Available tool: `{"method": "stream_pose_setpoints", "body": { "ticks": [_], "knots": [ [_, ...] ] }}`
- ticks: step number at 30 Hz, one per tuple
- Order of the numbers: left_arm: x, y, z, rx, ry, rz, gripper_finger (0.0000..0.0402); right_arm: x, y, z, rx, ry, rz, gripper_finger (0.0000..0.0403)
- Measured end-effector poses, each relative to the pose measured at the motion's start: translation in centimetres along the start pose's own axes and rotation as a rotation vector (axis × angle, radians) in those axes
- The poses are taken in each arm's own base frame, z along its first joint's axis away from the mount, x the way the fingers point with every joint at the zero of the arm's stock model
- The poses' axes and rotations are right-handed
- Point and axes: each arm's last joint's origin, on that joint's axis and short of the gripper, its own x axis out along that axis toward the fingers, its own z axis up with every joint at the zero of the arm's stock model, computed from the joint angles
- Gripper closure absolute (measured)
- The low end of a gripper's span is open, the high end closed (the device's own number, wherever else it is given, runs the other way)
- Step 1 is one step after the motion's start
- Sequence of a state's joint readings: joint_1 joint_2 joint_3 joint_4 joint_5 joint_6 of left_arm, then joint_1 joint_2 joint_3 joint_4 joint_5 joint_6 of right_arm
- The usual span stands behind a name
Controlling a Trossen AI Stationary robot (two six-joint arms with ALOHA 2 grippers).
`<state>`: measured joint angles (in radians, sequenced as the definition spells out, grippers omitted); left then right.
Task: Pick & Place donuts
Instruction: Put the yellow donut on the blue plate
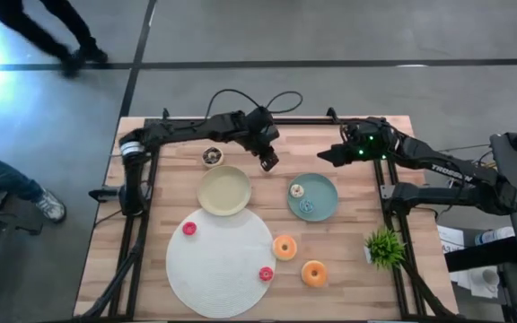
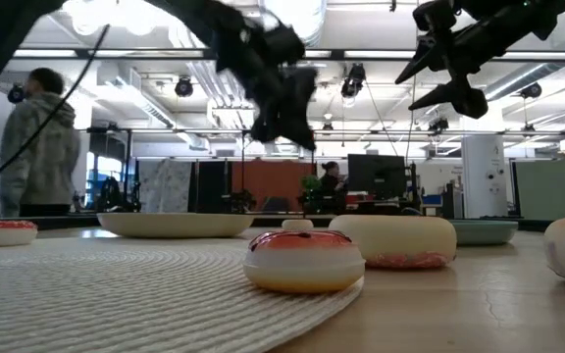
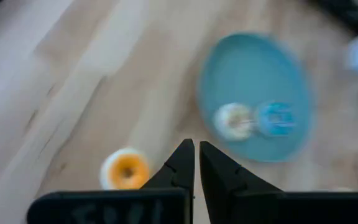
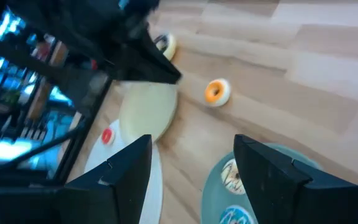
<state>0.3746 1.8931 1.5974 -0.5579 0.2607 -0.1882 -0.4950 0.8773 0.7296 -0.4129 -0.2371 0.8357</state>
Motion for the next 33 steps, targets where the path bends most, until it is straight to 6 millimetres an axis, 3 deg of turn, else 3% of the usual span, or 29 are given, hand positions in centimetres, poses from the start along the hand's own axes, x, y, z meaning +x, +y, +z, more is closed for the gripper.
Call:
{"method": "stream_pose_setpoints", "body": {
  "ticks": [4, 9, 14, 18, 22, 26, 33],
  "knots": [
    [-1.1, -1.4, 0.3, 0.097, -0.059, 0.120, 0.0402, 0.2, -0.1, -0.2, -0.020, 0.032, 0.014, 0.0184],
    [3.6, 0.5, -1.5, 0.068, 0.048, 0.186, 0.0394, 0.8, -0.2, 0.0, -0.025, 0.026, 0.009, 0.0184],
    [6.8, 2.0, -3.2, -0.101, 0.179, 0.185, 0.0331, 1.2, -0.2, 0.1, -0.023, 0.029, 0.006, 0.0184],
    [7.5, 2.4, -3.4, -0.102, 0.178, 0.247, 0.0273, 1.2, -0.2, 0.1, -0.023, 0.030, 0.006, 0.0184],
    [7.5, 2.9, -3.3, -0.070, 0.168, 0.316, 0.0244, 1.2, -0.3, 0.0, -0.019, 0.033, 0.002, 0.0184],
    [7.3, 3.7, -3.3, -0.075, 0.173, 0.310, 0.0247, 1.3, -0.5, -0.1, -0.017, 0.037, -0.002, 0.0184],
    [8.3, 4.8, -4.1, -0.075, 0.223, 0.293, 0.0291, 1.4, -0.7, -0.2, 0.003, 0.039, -0.010, 0.0184]
  ]
}}
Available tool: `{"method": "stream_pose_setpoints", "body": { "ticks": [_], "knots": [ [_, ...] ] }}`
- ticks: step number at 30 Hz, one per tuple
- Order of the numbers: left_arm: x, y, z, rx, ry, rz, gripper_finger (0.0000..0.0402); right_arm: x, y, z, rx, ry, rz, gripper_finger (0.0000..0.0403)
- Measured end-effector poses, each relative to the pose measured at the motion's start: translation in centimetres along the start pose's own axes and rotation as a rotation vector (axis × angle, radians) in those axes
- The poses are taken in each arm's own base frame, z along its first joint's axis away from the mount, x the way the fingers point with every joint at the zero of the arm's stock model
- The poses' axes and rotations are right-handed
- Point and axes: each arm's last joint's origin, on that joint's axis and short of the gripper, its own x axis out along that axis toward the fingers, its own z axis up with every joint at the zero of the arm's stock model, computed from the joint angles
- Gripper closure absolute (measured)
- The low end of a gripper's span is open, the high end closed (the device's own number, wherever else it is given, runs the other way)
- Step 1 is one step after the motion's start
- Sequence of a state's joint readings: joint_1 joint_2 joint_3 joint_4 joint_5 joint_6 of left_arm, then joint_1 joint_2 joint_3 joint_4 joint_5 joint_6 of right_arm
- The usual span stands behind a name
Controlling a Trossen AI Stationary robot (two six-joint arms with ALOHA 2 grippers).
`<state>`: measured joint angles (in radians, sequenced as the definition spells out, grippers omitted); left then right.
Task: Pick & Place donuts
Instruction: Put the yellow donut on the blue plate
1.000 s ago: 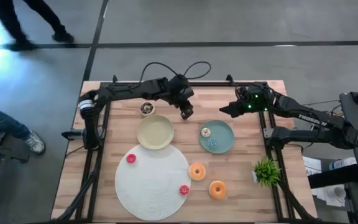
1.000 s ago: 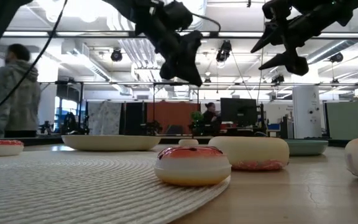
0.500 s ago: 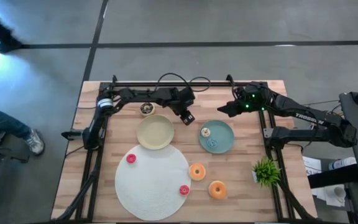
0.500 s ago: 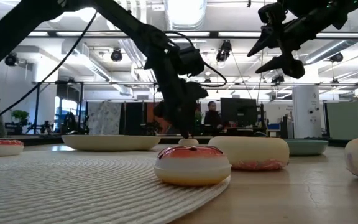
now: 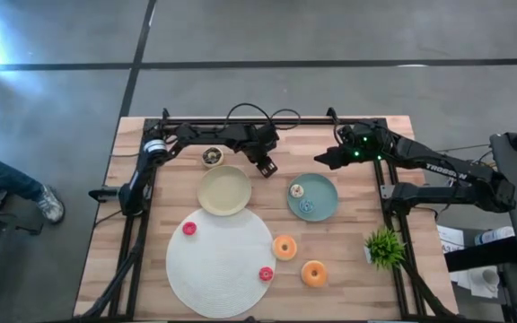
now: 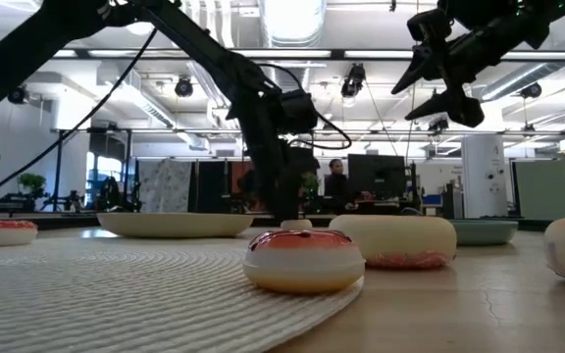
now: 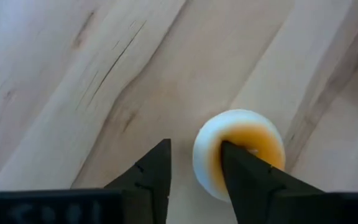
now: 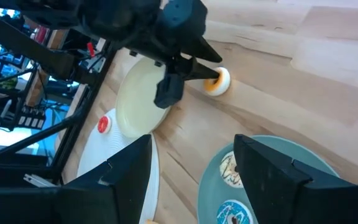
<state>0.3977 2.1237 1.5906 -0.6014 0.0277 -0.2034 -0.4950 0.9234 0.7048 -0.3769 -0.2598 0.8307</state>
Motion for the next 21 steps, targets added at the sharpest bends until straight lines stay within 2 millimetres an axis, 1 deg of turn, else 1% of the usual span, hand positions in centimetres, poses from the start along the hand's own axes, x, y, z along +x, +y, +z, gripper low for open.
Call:
{"method": "stream_pose_setpoints", "body": {
  "ticks": [4, 6, 8, 11, 12, 15, 17, 19, 21],
  "knots": [
    [-0.1, -0.1, 0.0, 0.002, -0.005, -0.018, 0.0310, 0.0, 0.0, 0.0, 0.006, -0.004, -0.004, 0.0184],
    [0.2, -0.2, -0.2, 0.005, 0.006, -0.015, 0.0321, 0.0, 0.0, 0.0, 0.008, -0.012, -0.011, 0.0184],
    [0.5, -0.3, -0.4, 0.013, 0.026, -0.004, 0.0340, 0.0, -0.1, 0.1, 0.016, -0.019, -0.016, 0.0184],
    [1.0, -0.6, -0.8, 0.045, 0.057, 0.009, 0.0383, 0.0, -0.1, 0.1, 0.023, -0.023, -0.020, 0.0184],
    [1.2, -0.7, -0.9, 0.051, 0.066, 0.010, 0.0391, 0.0, -0.1, 0.1, 0.024, -0.023, -0.020, 0.0184],
    [1.3, -1.0, -1.1, 0.053, 0.072, 0.014, 0.0399, 0.0, -0.1, 0.1, 0.031, -0.024, -0.020, 0.0184],
    [0.9, -1.2, -0.9, 0.038, 0.060, 0.009, 0.0400, 0.0, 0.0, 0.1, 0.033, -0.023, -0.017, 0.0184],
    [-0.1, -1.4, -1.0, 0.010, 0.076, -0.017, 0.0400, 0.0, 0.0, 0.0, 0.033, -0.016, -0.011, 0.0184],
    [-1.6, -1.9, -0.5, 0.003, 0.038, -0.062, 0.0401, 0.0, 0.1, 0.0, 0.025, -0.013, -0.004, 0.0184]
  ]
}}
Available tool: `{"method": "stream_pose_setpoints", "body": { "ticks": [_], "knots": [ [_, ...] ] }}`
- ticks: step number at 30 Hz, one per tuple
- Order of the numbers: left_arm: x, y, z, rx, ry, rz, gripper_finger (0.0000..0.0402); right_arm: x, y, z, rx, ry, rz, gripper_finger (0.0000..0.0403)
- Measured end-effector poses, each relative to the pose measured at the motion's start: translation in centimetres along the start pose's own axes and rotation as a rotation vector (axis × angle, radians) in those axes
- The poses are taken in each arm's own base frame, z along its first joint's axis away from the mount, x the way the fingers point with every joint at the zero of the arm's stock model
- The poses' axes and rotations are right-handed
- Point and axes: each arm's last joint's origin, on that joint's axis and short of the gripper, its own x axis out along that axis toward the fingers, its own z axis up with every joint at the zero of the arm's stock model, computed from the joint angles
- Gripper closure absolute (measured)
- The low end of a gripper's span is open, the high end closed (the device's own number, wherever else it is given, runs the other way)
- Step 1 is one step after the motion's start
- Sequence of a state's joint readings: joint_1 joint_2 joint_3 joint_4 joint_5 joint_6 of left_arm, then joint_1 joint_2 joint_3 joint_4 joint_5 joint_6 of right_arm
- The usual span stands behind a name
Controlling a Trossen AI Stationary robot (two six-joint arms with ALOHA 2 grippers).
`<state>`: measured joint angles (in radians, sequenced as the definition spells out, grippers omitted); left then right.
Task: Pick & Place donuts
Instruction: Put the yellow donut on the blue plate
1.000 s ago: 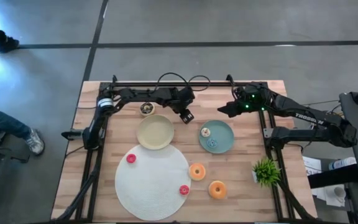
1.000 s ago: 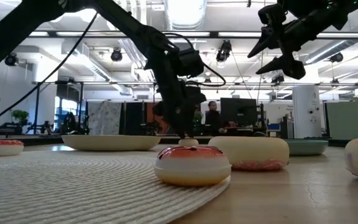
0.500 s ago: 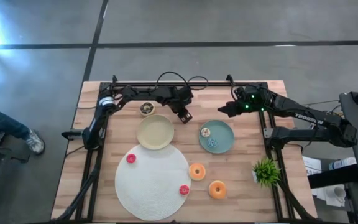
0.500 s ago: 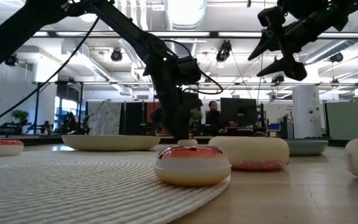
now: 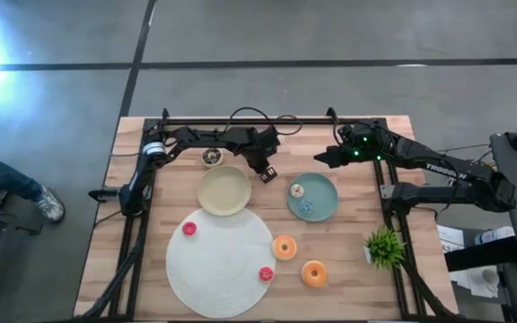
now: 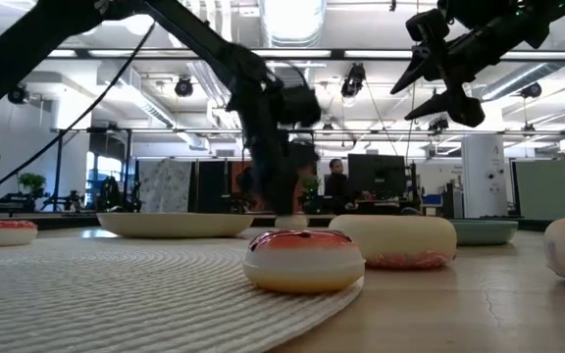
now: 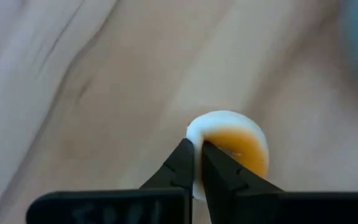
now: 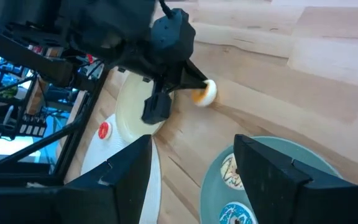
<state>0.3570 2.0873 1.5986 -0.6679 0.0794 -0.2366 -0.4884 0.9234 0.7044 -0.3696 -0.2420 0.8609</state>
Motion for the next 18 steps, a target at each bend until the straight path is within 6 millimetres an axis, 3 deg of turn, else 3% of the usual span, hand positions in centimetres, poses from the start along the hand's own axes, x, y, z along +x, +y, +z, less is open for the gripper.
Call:
{"method": "stream_pose_setpoints", "body": {
  "ticks": [6, 11, 14, 18],
  "knots": [
    [-8.8, -3.1, 1.6, 0.122, -0.323, -0.156, 0.0401, 0.1, 0.6, -0.3, -0.075, 0.039, 0.067, 0.0183],
    [-13.1, -7.9, 0.4, 0.428, -0.648, 0.005, 0.0401, 0.1, 1.9, -0.4, -0.136, 0.050, 0.209, 0.0183],
    [-14.1, -10.1, -0.9, 0.496, -0.758, 0.168, 0.0401, -0.2, 3.2, -0.2, -0.277, -0.032, 0.311, 0.0184],
    [-12.2, -11.1, -2.9, 0.474, -0.695, 0.269, 0.0401, -0.8, 5.1, -0.9, -0.490, -0.126, 0.311, 0.0184]
  ]
}}
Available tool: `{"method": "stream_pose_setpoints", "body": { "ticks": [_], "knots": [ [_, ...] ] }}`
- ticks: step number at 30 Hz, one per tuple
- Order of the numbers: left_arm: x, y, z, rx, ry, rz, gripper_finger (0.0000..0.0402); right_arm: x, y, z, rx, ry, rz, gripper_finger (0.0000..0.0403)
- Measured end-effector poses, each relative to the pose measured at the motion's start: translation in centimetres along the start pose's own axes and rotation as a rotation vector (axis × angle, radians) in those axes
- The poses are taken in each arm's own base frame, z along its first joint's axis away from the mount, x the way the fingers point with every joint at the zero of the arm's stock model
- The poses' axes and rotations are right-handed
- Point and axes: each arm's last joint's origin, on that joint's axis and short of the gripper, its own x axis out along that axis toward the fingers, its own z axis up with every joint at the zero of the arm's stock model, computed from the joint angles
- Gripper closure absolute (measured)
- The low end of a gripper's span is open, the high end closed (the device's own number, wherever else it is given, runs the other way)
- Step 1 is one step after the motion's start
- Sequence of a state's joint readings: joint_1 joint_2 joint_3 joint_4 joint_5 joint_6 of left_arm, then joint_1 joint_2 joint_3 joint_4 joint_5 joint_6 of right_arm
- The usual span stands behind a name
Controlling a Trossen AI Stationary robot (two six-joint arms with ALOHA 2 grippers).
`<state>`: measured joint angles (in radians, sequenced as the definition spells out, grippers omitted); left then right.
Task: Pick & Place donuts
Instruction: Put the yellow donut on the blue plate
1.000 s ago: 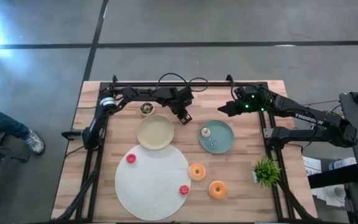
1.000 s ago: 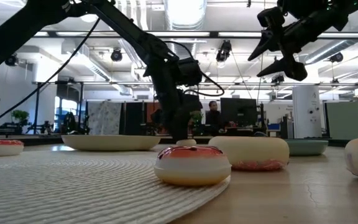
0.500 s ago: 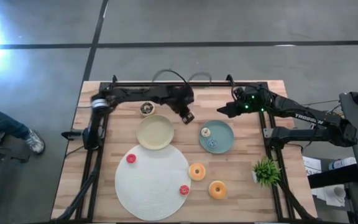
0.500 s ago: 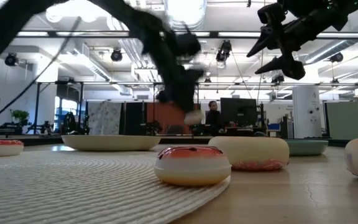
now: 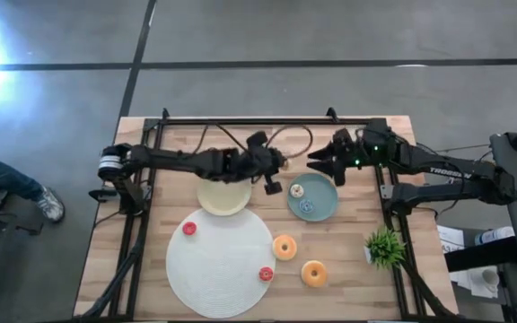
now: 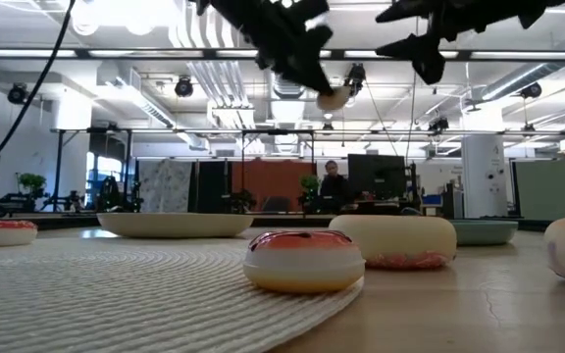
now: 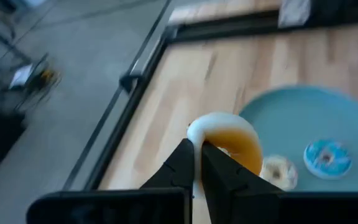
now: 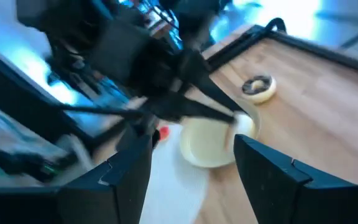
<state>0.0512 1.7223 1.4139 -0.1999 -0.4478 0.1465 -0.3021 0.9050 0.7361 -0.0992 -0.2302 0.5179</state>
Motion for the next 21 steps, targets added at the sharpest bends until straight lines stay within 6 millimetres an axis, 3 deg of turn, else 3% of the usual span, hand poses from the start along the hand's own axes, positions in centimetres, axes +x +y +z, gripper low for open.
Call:
{"method": "stream_pose_setpoints", "body": {
  "ticks": [2, 4, 11, 21],
  "knots": [
    [0.0, -0.4, -0.6, -0.022, 0.025, 0.051, 0.0402, 0.2, 0.3, -0.5, -0.046, 0.033, -0.054, 0.0184],
    [-0.3, -0.6, -0.5, -0.038, 0.017, 0.111, 0.0402, 0.5, 0.3, -0.8, 0.042, 0.063, -0.079, 0.0184],
    [-1.7, -2.2, 0.6, 0.125, -0.026, 0.309, 0.0402, 1.4, -1.1, -2.6, 0.748, 0.174, -0.102, 0.0184],
    [-4.8, -5.8, 2.9, 0.279, -0.171, 0.391, 0.0402, 2.3, -3.7, -2.2, 1.179, 0.024, 0.216, 0.0184]
  ]
}}
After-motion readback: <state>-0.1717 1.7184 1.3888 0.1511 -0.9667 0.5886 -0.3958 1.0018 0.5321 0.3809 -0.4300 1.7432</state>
